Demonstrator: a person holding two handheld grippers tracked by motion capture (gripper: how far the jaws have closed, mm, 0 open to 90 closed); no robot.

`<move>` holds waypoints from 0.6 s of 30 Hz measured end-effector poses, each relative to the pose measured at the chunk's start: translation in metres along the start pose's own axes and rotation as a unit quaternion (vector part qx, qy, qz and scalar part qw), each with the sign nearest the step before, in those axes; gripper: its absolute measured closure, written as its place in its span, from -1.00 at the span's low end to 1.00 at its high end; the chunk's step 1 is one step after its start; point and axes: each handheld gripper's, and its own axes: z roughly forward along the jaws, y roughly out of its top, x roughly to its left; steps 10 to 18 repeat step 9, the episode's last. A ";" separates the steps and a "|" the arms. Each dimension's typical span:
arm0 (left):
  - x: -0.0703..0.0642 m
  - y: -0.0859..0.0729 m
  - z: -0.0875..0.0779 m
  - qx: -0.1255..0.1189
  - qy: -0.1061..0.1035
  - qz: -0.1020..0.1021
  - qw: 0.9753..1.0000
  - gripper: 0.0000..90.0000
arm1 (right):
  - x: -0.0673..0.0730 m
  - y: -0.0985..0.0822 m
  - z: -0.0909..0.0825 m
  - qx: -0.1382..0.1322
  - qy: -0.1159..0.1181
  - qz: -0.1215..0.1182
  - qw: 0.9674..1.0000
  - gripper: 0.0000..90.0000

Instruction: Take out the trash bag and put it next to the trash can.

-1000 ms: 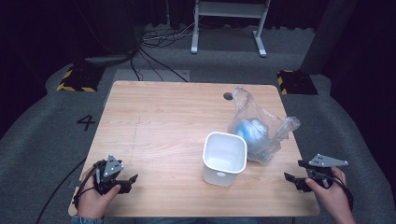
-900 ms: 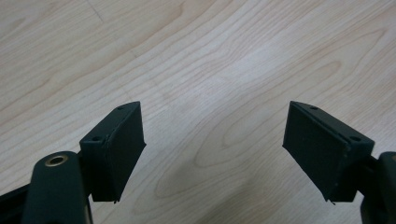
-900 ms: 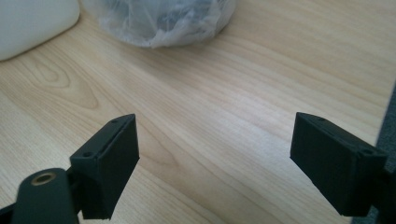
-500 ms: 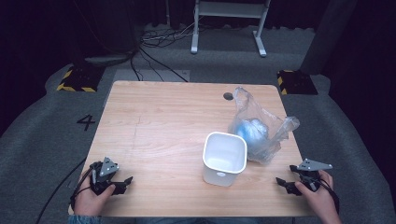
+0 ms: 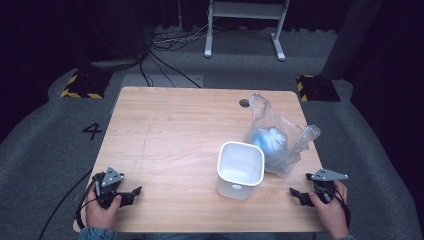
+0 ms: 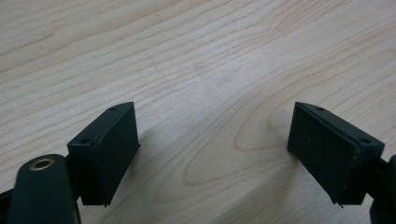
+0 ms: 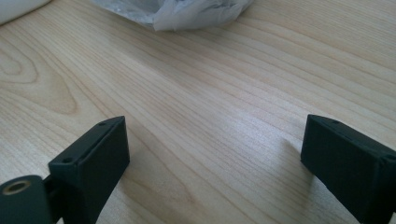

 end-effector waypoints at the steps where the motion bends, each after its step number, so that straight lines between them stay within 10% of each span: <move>1: 0.000 0.000 0.000 0.000 0.000 0.000 1.000 -0.65 | 0.000 0.000 0.000 0.001 -0.001 -0.001 1.000 -0.85; 18: 0.000 0.000 0.000 0.000 0.000 0.000 1.000 -0.65 | 0.000 0.001 0.001 0.002 -0.001 -0.002 1.000 -0.87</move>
